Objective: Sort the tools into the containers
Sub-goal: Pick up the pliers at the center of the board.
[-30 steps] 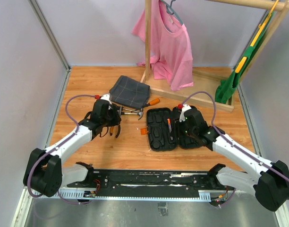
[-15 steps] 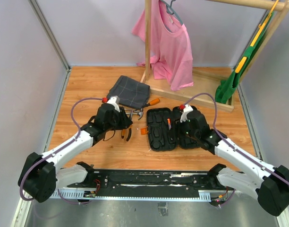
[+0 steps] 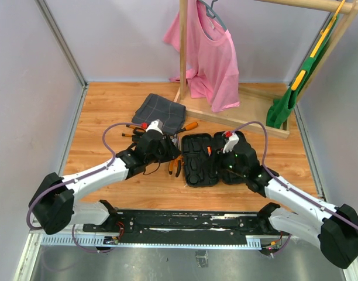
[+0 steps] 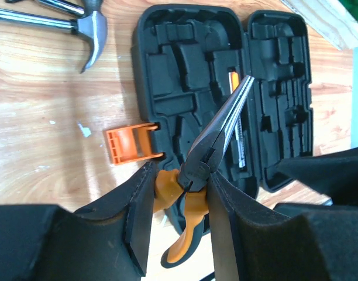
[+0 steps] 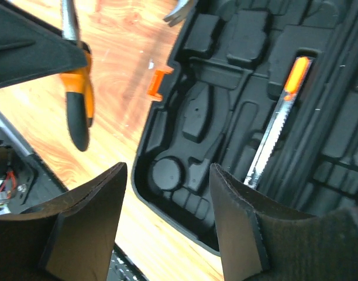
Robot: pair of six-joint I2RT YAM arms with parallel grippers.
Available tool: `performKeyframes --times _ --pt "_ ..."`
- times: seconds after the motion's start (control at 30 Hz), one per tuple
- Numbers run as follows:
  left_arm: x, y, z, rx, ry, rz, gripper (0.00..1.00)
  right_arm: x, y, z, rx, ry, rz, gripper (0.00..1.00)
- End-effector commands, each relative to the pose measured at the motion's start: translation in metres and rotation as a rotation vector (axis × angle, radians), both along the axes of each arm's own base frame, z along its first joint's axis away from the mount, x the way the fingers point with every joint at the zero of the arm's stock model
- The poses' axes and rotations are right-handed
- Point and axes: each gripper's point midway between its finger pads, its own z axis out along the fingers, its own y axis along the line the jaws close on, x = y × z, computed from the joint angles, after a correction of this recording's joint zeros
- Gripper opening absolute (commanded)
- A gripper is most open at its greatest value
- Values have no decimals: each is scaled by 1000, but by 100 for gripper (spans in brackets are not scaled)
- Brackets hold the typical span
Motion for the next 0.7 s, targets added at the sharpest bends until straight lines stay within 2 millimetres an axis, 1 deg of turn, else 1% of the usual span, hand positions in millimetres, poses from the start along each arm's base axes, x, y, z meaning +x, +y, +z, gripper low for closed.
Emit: performKeyframes --times 0.0,0.13,0.23,0.43,0.67 --pt "14 -22 32 -116 -34 92 1 -1 23 24 132 -52 5 60" --pt "11 -35 39 -152 -26 102 1 -1 31 27 176 -52 -12 61" --pt "9 -45 43 -169 -19 99 1 -1 40 31 213 -54 10 63" --pt "3 -58 49 -190 -19 77 1 4 53 34 231 -39 28 65" --pt "-3 -68 47 -193 -11 52 0 3 65 36 266 -23 72 63"
